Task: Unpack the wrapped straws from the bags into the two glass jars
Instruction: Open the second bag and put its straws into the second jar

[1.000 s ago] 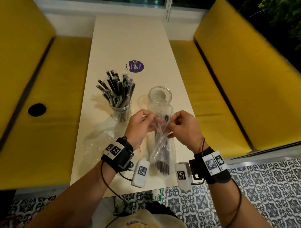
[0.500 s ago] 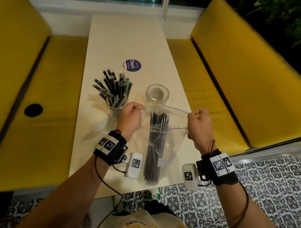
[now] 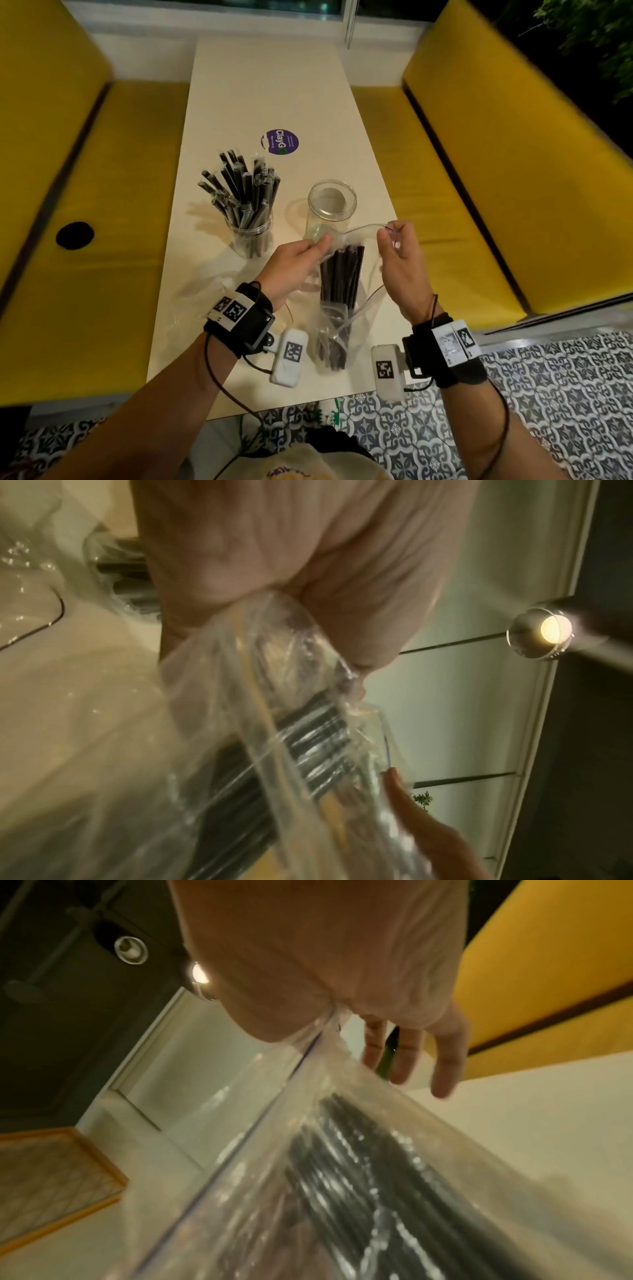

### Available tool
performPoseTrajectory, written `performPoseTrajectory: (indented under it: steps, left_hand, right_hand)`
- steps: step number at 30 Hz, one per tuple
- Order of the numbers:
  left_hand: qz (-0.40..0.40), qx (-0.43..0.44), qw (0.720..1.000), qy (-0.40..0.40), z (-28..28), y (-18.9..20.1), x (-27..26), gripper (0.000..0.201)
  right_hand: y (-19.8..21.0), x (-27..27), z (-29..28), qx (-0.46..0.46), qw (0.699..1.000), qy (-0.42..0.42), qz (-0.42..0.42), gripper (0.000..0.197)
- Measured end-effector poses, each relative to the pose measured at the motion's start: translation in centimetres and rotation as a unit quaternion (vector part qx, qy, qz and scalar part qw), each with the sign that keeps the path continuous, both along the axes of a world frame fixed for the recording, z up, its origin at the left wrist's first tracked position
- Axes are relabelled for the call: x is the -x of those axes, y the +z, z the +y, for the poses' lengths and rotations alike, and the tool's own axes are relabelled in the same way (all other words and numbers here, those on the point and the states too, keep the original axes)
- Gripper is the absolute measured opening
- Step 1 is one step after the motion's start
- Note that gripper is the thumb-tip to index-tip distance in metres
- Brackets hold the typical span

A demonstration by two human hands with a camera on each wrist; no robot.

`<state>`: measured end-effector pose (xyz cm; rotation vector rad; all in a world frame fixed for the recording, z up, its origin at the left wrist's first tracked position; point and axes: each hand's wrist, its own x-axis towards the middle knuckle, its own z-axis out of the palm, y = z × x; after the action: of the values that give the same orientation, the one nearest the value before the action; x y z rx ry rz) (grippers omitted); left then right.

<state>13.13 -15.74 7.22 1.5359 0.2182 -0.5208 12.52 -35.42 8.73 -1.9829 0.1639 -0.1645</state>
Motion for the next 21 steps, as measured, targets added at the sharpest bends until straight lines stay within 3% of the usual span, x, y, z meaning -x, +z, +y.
performPoseTrajectory:
  steps: [3,6,8,10,13,18,21]
  left_hand:
    - [0.031,0.04,0.999,0.02,-0.3,0.2,0.4,0.044]
    - [-0.061,-0.1,0.993,0.029,-0.4,-0.9,0.3,0.051]
    - [-0.104,-0.186,0.976,0.046,-0.3,-1.6,0.3,0.068]
    - [-0.087,-0.159,0.981,0.069,-0.3,-2.0,0.0,0.069]
    - [-0.079,-0.085,0.988,0.103,-0.9,-1.9,-0.2,0.045]
    - [-0.054,0.017,0.997,0.055,-0.8,-0.9,0.3,0.069]
    - [-0.084,0.012,0.995,0.057,-0.9,-0.6,0.4,0.036]
  right_hand:
    - [-1.5,0.3,0.4,-0.027,0.998,0.024,0.053,0.029]
    - [-1.7,0.4,0.9,-0.038,0.999,-0.002,0.038,0.027]
    - [-1.5,0.4,1.2,-0.044,0.999,-0.03,0.008,0.019]
    - [-1.4,0.5,1.4,-0.05,0.998,-0.031,-0.011,0.017]
    - [-1.3,0.7,1.5,-0.059,0.998,-0.022,-0.021,0.017]
    - [-1.4,0.4,1.6,-0.094,0.993,-0.069,-0.006,0.023]
    - [-1.4,0.2,1.6,-0.144,0.987,-0.066,0.008,0.022]
